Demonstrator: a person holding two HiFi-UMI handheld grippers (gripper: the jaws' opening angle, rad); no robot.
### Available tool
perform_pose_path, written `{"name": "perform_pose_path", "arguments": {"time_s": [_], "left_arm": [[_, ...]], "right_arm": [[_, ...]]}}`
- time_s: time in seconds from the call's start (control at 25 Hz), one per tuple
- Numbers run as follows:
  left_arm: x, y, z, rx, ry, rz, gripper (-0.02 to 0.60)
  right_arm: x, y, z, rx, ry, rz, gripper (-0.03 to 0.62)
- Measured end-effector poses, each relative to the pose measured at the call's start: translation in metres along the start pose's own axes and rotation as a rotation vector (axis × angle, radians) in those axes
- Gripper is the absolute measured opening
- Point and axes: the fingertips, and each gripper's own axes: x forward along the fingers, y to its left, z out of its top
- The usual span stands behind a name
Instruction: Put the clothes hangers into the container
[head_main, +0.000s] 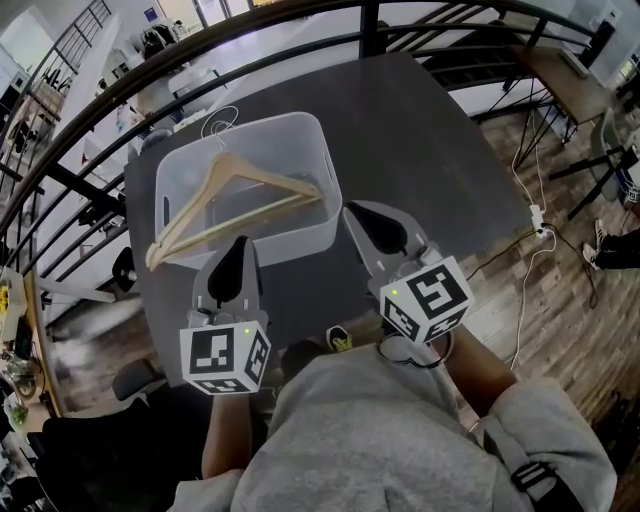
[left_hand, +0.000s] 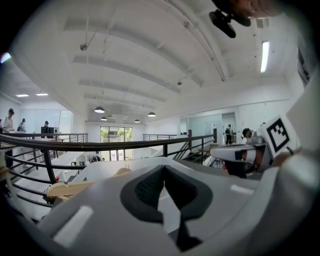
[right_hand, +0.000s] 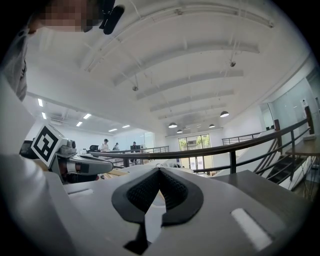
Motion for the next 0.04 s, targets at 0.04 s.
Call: {"name": "perform_pose_path", "arguments": {"time_s": [0.04], "left_arm": [[0.0005,-0.0014,-0.0004,0.003,0.003,-0.002,0.011]], "right_arm": [[-0.0004,-0.0008,0.0001,-0.001,0.0,-0.001,-0.001]]}}
